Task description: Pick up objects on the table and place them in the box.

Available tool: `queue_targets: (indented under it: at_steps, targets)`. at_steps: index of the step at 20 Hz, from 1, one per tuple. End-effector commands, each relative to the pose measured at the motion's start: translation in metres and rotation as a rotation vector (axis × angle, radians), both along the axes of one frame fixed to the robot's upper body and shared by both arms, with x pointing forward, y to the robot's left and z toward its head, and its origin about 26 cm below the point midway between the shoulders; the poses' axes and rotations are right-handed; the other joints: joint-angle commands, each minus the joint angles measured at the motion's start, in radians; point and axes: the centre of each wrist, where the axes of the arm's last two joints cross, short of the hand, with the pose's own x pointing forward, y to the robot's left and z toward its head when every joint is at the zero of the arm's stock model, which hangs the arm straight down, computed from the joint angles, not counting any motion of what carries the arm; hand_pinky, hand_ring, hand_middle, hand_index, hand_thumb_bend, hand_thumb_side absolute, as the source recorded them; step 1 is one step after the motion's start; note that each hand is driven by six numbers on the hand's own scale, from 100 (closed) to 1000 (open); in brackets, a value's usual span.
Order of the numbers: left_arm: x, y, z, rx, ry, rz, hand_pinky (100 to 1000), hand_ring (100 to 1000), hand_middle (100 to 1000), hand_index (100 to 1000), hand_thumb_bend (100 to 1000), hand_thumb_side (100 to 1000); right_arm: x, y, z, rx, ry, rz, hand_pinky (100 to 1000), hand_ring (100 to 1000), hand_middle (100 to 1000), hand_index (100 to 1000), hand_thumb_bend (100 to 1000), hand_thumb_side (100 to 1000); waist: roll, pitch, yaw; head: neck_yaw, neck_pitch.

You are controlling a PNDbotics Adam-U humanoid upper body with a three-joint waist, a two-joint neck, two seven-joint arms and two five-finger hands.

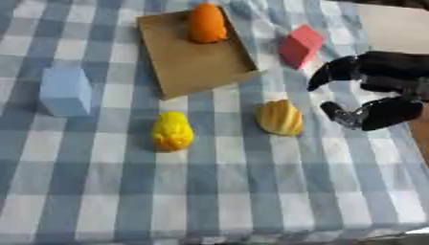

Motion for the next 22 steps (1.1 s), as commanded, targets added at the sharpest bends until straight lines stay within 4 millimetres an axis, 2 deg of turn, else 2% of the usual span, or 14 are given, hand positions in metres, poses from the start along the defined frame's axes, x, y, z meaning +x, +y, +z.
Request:
queue_targets:
  at_steps: [1, 3, 5, 11, 13, 16, 22]
  targets:
    - [0.001, 0.0, 0.011, 0.035, -0.015, -0.013, 842, 729, 743, 876, 380, 600, -0.001, 0.002, 0.01, -0.036, -0.032, 0.0, 782, 799, 814, 867, 100, 718, 0.003, -0.018, 0.002, -0.01, -0.001]
    - [0.001, 0.0, 0.011, 0.035, -0.014, -0.016, 842, 729, 743, 874, 380, 600, -0.001, 0.004, 0.009, -0.033, -0.039, -0.009, 780, 789, 805, 871, 100, 685, 0.003, -0.018, 0.006, -0.017, 0.003]
    - [0.001, 0.0, 0.011, 0.034, -0.016, -0.018, 842, 729, 742, 873, 379, 600, 0.0, 0.006, 0.007, -0.038, -0.042, -0.015, 777, 780, 791, 863, 100, 607, 0.002, -0.018, 0.01, -0.029, 0.005]
    - [0.002, -0.002, 0.012, 0.027, -0.017, -0.029, 842, 728, 742, 870, 377, 601, 0.003, 0.017, 0.002, -0.039, -0.035, -0.036, 776, 775, 785, 850, 100, 437, -0.001, -0.011, 0.023, -0.049, -0.005]
    - [0.003, -0.003, 0.012, 0.024, -0.019, -0.031, 842, 728, 741, 870, 377, 602, 0.004, 0.021, 0.002, -0.036, -0.046, -0.038, 773, 769, 780, 850, 100, 407, -0.002, -0.007, 0.026, -0.051, -0.008]
    - [0.003, -0.003, 0.012, 0.023, -0.022, -0.033, 842, 728, 741, 869, 377, 601, 0.006, 0.025, 0.002, -0.04, -0.065, -0.043, 764, 748, 761, 846, 100, 405, -0.002, 0.0, 0.032, -0.057, -0.012]
    - [0.004, -0.005, 0.011, 0.013, -0.022, -0.038, 843, 726, 741, 860, 371, 604, 0.008, 0.034, -0.001, -0.052, -0.07, -0.04, 761, 745, 756, 843, 100, 460, -0.002, 0.016, 0.044, -0.059, -0.016]
